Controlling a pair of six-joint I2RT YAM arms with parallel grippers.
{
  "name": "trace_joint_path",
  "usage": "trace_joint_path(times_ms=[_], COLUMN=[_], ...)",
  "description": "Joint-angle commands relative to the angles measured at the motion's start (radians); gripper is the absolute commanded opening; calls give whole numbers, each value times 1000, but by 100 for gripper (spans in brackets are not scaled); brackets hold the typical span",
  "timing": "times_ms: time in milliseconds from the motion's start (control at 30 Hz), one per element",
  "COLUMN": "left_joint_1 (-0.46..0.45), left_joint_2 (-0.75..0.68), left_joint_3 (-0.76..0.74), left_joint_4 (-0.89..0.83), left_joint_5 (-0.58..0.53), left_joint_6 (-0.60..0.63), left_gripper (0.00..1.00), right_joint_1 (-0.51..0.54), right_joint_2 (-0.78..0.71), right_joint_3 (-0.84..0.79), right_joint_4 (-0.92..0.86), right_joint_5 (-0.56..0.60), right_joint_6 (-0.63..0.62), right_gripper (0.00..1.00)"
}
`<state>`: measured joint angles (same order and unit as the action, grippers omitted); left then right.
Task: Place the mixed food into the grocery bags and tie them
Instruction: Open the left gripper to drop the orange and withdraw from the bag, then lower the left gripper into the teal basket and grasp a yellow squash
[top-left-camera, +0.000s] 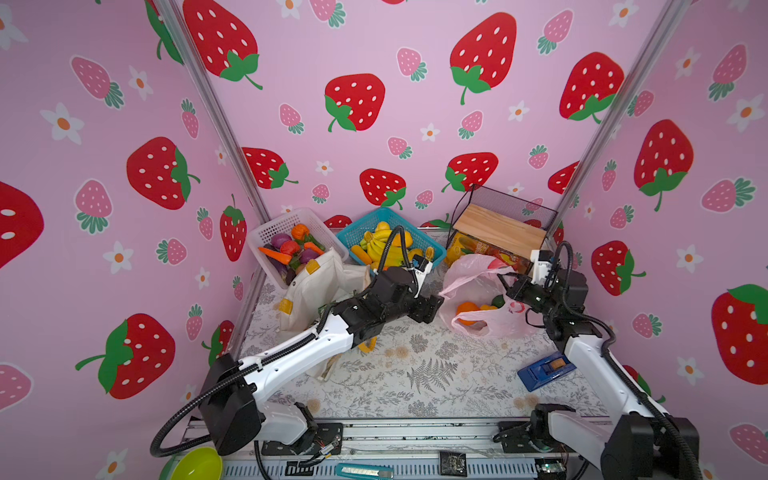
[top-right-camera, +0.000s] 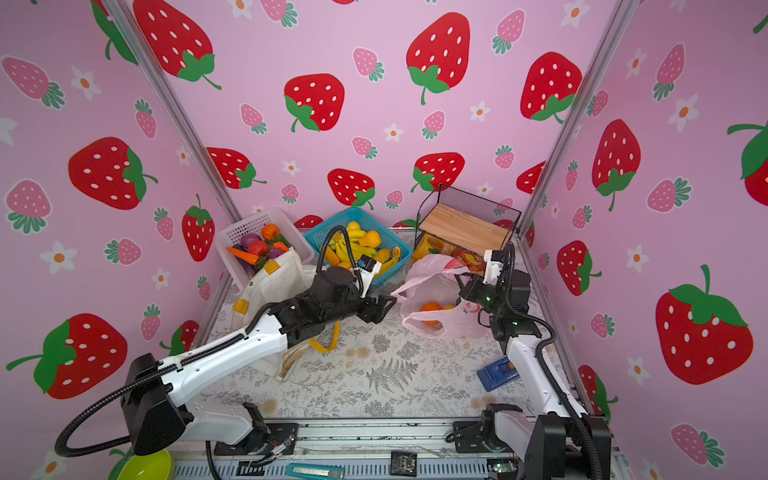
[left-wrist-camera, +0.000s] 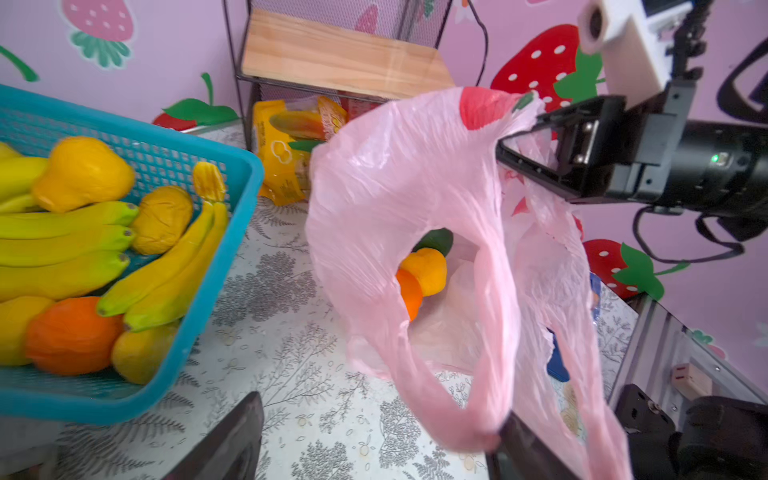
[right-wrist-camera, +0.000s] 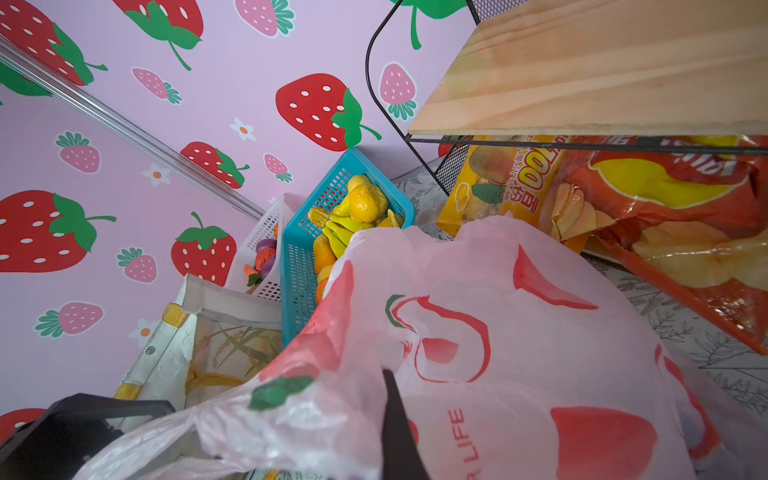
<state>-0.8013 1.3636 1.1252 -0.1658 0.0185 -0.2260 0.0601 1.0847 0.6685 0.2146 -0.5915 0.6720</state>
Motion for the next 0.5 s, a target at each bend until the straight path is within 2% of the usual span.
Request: trace_joint_path(times_ms=[0,67,200,300,467], left_joint_1=[64,103,136,160,217], left_joint_2=[36,97,244,345,512], left_joint_3=[73,155,313,412,557], left_joint_4=[-134,-203,-319,-365,-299], left_joint_5=[-83,-149,-238,-255,-222], left_joint_6=[27,8,48,47,16], left_gripper=[79,77,75,73,73], right_joint_1=[-6,-6,-5,-5,-5], right_joint_2=[-20,-23,-28,-32,-21], right_joint_3=[16,16,16,13,9], right_joint_4=[14,13,9,10,26], right_joint_5=[15,13,9,11,0], right_joint_6=[-19,-20,-26,-26,-21], right_gripper=[0,0,0,0,0])
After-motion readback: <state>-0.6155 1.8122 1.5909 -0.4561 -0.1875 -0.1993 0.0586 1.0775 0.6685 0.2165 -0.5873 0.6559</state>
